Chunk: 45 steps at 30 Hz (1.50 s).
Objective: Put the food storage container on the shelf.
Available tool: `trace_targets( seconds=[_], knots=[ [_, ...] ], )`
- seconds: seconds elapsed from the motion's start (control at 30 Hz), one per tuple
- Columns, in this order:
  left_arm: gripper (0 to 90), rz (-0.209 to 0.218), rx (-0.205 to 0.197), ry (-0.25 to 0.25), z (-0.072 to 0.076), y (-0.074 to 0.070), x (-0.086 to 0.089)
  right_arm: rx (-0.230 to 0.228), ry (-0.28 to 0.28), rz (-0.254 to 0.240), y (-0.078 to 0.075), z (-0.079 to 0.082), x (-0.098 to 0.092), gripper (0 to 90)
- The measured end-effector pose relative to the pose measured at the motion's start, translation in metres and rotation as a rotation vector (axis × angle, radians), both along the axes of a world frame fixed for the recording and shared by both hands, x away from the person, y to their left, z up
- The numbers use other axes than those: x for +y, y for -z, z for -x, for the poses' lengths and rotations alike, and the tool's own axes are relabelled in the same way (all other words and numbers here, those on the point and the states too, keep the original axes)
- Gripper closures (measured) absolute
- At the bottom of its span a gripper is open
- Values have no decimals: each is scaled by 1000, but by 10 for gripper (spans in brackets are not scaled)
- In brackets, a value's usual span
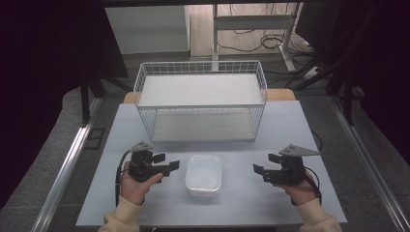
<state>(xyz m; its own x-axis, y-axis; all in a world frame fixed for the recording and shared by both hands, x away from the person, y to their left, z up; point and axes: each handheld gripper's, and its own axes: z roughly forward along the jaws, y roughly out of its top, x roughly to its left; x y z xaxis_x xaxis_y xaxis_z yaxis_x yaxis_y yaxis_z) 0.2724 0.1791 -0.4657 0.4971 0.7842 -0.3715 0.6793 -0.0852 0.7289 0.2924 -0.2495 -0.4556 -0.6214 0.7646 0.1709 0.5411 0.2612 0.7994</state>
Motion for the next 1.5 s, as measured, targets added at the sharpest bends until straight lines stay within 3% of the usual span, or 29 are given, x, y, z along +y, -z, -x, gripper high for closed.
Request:
trace_targets(
  seconds=[0.27, 0.47, 0.73, 0.83, 0.93, 1.23, 1.5],
  knots=[
    [292, 1, 10, 44, -1, -5, -7, 36, -18, -39, -10, -2, 32, 256],
    [295, 53, 80, 62, -14, -2, -4, 107, -18, -56, 1, -9, 48, 274],
    [308, 100, 118, 50, -22, -1, -3, 157, -48, -84, 1, -18, 70, 294],
    [315, 101, 142, 68, -25, 4, -8, 172, -61, -93, 5, -19, 75, 302],
    [326, 154, 186, 113, -28, 10, -11, 204, -77, -89, 13, -20, 80, 317],
    [363, 147, 220, 107, -27, 22, -14, 260, -87, -113, 26, -18, 88, 346],
    [426, 148, 257, 141, -27, 28, -23, 309, -90, -131, 31, -14, 94, 396]
  ],
)
